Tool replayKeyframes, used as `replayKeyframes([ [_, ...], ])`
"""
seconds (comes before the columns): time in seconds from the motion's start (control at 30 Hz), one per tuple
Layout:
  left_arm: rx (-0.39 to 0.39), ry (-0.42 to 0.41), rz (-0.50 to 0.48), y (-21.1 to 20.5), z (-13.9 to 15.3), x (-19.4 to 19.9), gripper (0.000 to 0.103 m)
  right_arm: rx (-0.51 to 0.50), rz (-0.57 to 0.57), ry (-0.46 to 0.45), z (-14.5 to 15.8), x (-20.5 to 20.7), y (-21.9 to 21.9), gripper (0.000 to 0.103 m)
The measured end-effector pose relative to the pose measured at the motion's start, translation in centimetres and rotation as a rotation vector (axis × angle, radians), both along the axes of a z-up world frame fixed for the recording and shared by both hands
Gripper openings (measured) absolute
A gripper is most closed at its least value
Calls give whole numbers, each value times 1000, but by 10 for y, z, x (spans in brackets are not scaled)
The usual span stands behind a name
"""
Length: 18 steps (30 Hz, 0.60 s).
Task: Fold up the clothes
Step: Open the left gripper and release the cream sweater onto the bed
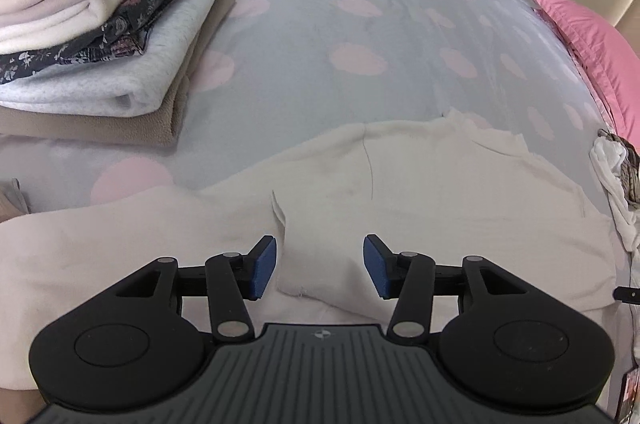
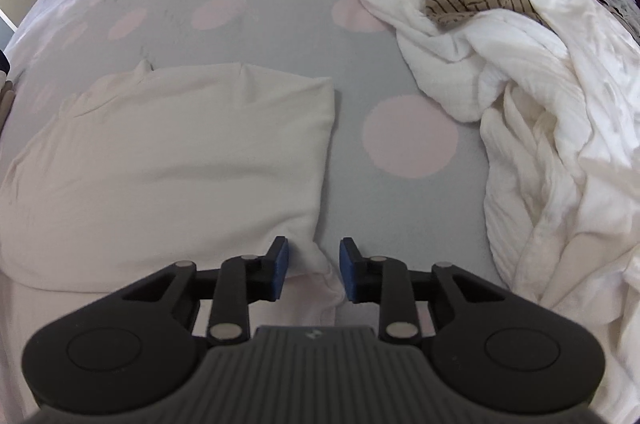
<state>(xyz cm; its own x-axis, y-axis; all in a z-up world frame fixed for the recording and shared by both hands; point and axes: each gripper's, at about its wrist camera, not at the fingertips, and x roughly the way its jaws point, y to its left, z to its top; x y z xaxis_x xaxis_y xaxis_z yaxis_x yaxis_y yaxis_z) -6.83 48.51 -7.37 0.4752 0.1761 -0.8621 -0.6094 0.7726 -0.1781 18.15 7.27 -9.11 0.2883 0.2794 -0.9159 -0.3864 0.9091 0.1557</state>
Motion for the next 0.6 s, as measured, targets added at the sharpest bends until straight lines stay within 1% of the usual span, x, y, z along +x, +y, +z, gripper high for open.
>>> replayKeyframes([
  [0.07,5,9,-21,-3,-2,-2,54,8,-1,13,-2,-5,-3,31],
  [0.1,0,21,-32,-4,-5,-2,53,0,1,12,-3,-7,-4,31],
  [0.13,-3,35,-41,-5,-8,-3,50,-8,1,11,-4,-9,-4,31],
  [0.17,-3,58,-42,-5,-12,-3,31,-20,-1,10,-6,-9,-3,31],
  [0.2,4,99,-36,-5,-16,-3,15,-31,-5,9,-8,-9,-3,31],
  [0.23,3,129,-27,-4,-19,-3,14,-38,-10,10,-10,-10,-4,31],
  [0.33,-38,136,7,2,-18,-11,14,-47,-7,-2,-8,-13,-4,31],
  [0.4,0,176,29,4,-15,-16,14,-56,-1,-20,-6,-16,-4,31],
  [0.47,36,193,41,5,-10,-23,14,-60,-1,-34,-3,-18,-4,31],
  [0.57,7,156,58,9,1,-38,15,-46,-10,-48,6,-24,-6,31],
  [0.6,11,149,64,10,6,-42,17,-43,-14,-53,9,-26,-6,32],
])
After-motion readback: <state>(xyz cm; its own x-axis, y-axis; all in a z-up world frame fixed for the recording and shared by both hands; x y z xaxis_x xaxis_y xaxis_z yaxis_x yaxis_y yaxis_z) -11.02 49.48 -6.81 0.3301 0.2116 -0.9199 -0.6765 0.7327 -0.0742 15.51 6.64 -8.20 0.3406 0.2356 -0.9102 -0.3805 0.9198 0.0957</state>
